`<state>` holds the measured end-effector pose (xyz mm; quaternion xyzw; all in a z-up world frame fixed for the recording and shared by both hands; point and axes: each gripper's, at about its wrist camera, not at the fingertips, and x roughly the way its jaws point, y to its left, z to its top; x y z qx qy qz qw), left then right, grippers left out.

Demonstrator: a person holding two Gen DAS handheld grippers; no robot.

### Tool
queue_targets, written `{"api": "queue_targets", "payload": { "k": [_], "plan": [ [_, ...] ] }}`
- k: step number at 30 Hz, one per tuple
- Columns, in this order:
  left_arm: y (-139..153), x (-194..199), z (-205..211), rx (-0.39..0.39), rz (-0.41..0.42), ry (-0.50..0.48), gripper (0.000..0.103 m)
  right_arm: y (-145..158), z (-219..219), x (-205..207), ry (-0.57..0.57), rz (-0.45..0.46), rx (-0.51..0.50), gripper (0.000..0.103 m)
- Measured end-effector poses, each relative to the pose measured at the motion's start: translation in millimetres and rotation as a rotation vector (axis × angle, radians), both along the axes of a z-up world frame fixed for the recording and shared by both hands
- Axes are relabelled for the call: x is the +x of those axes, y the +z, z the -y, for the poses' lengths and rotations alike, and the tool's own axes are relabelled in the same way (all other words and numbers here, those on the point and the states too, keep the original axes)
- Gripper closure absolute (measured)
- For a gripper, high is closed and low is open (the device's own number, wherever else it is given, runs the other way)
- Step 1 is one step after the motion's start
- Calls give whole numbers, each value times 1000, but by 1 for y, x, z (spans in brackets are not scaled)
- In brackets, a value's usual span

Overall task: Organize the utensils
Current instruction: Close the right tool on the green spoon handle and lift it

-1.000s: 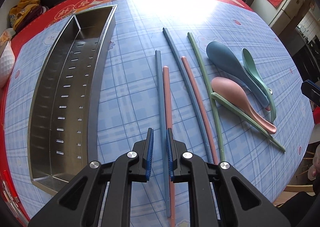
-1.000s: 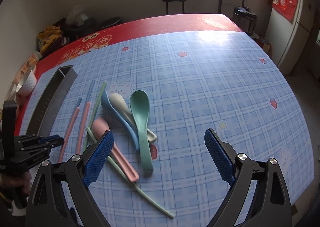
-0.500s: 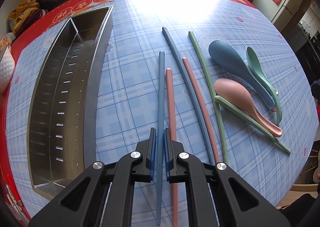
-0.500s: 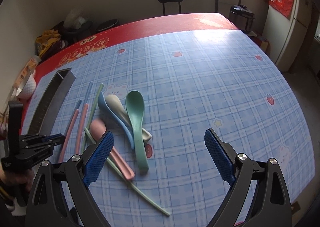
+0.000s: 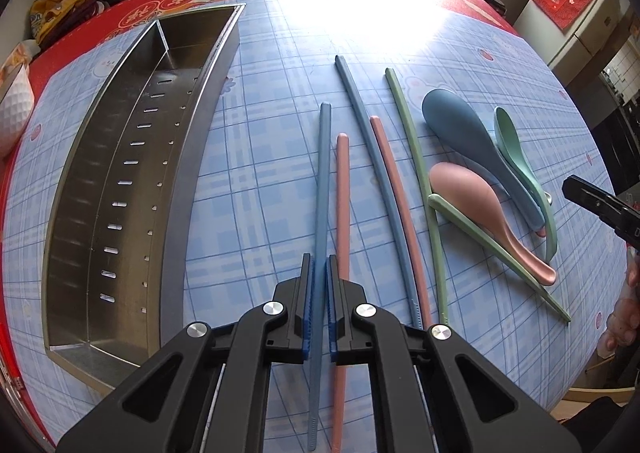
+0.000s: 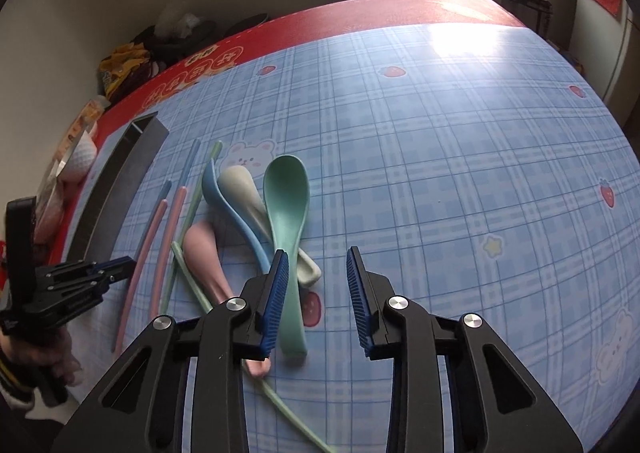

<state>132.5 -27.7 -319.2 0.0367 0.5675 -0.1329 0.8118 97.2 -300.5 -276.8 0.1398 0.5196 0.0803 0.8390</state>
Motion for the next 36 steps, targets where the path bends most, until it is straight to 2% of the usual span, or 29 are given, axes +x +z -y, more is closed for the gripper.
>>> {"api": "queue_targets", "payload": {
  "k": [4, 7, 23, 33, 36],
  "plan": [
    [0, 1, 1, 5, 9, -1, 97, -9, -10, 6, 20, -19, 34, 84],
    [-1, 0, 1, 5, 13, -4, 97, -14, -18, 8, 41, -29, 18, 89],
    [-1, -2, 2, 13, 23, -8, 97, -24, -24, 18, 20, -34, 57, 89],
    [-1, -2, 2, 20, 26, -8, 97, -24, -32, 25, 55, -31, 18, 90],
    [-1, -3, 3, 23, 31, -6, 97, -24, -26, 23, 33, -28, 72, 91]
  ]
}}
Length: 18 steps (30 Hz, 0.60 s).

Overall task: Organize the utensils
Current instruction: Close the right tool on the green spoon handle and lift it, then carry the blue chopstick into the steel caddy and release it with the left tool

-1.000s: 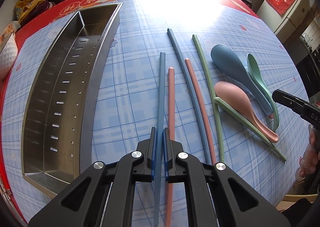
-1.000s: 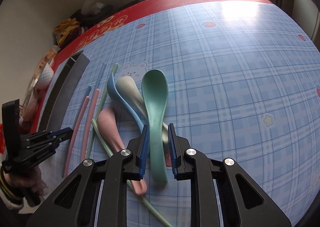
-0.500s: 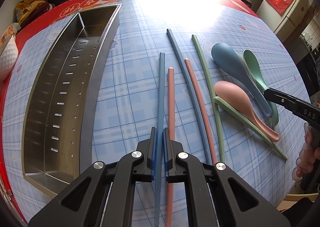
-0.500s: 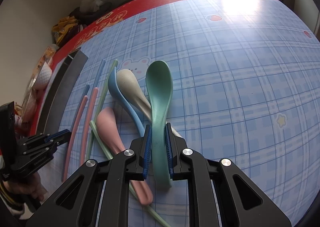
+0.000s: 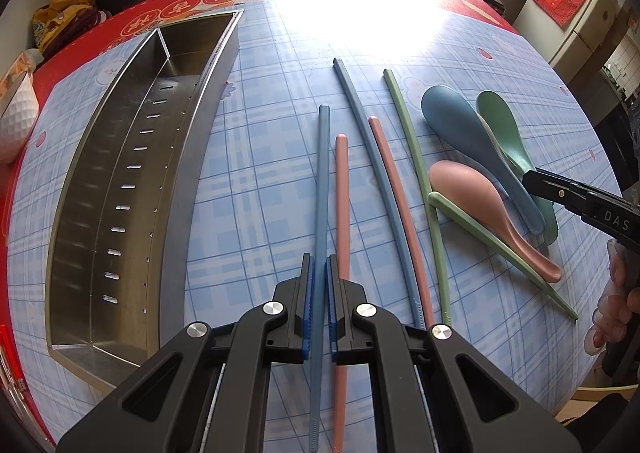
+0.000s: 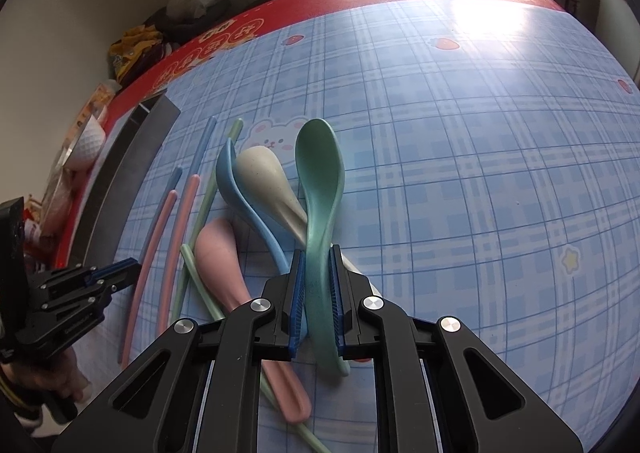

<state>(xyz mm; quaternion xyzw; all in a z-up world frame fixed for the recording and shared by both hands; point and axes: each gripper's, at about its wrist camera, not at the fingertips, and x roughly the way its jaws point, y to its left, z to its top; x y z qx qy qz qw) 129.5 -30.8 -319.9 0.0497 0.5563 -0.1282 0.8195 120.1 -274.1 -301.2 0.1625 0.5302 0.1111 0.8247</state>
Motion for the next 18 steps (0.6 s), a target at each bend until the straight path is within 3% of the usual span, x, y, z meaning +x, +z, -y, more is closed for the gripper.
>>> {"api": "queue_targets", "payload": {
  "k": [5, 18],
  "plan": [
    [0, -1, 0, 0, 4, 7, 97, -1, 15, -14, -93, -4, 72, 91],
    [0, -1, 2, 7, 3, 6, 96, 12, 32, -34, -159, 44, 63, 91]
  ]
}}
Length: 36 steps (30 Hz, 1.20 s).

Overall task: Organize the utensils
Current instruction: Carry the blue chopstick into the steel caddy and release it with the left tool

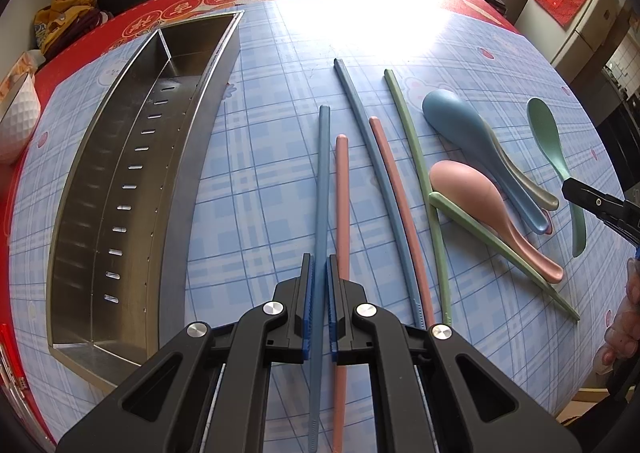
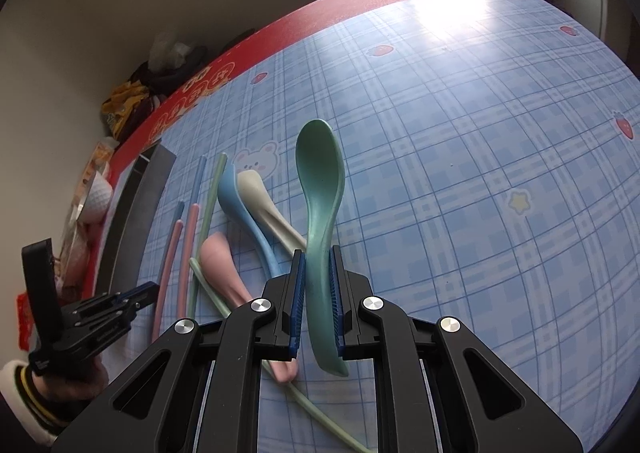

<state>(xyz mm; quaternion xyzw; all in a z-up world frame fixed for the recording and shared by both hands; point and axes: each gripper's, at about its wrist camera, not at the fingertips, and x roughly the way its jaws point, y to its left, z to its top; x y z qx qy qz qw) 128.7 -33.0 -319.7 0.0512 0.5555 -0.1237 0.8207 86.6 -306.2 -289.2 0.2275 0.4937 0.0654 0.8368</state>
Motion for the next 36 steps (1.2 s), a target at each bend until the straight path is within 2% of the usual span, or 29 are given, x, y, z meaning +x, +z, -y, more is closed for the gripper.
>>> {"api": "queue_targets", "payload": {
  "k": [14, 19, 26, 31, 36],
  "plan": [
    [-1, -6, 6, 22, 27, -10, 97, -1, 1, -2, -11, -6, -20, 91],
    [0, -5, -6, -48, -3, 4, 98, 9, 2, -6, -6, 23, -37, 91],
    [8, -17, -16, -70, -13, 7, 98, 15, 12, -9, -35, 29, -38, 91],
    [30, -20, -20, -98, 19, 6, 98, 13, 14, -7, -45, 17, -38, 91],
    [66, -6, -38, -116, 99, 16, 97, 15, 11, -1, -47, 18, -45, 91]
  ]
}}
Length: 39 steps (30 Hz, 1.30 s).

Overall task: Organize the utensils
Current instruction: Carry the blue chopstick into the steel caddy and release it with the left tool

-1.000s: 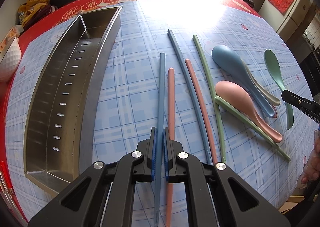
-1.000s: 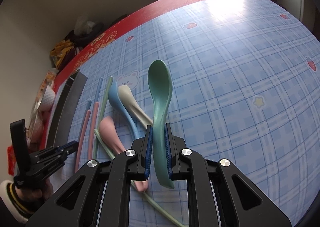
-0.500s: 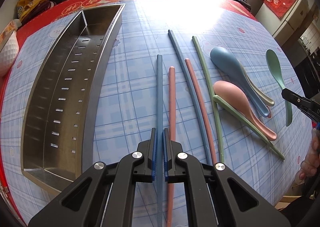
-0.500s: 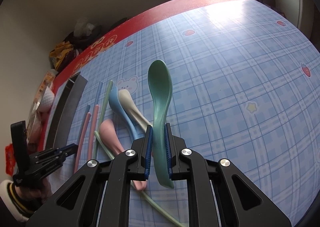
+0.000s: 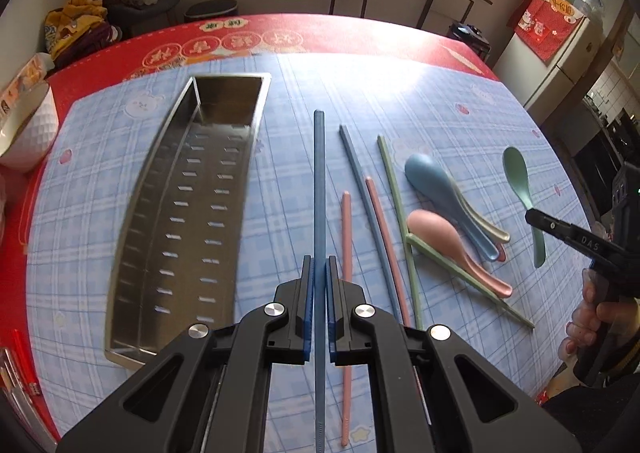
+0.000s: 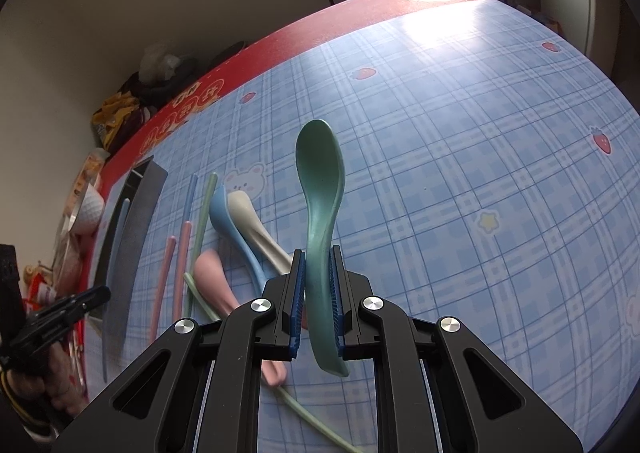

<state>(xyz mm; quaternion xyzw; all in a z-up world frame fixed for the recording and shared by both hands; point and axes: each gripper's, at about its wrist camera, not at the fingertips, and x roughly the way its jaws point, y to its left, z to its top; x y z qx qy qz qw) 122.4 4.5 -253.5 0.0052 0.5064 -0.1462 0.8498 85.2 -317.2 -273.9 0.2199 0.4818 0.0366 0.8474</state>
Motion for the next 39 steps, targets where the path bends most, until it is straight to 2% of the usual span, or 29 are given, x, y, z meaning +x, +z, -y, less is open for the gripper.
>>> {"api": "queue_targets", "payload": {
  "k": [3, 5, 10, 15, 23, 28, 33, 39],
  "plan": [
    [12, 21, -17, 12, 20, 34, 97, -1, 0, 1, -7, -7, -7, 91],
    [11, 38, -28, 24, 5, 52, 97, 0, 0, 0, -10, -12, -16, 91],
    [-15, 70, -52, 59, -58, 61, 97, 1, 1, -1, -24, -29, -44, 91],
    [-42, 88, -56, 67, -123, 45, 97, 1, 8, -7, -47, -45, -65, 91],
    [-55, 98, -50, 76, -149, 35, 97, -4, 16, -15, -88, -62, -62, 91],
    [-46, 94, -49, 98, -129, 55, 97, -3, 19, -17, -85, -52, -45, 91],
    [-23, 77, -45, 134, -77, 92, 94, 4, 26, -17, -64, -21, -18, 91],
    [14, 39, -33, 170, 24, 184, 70, 16, 35, -12, -11, 28, 16, 91]
  ]
}}
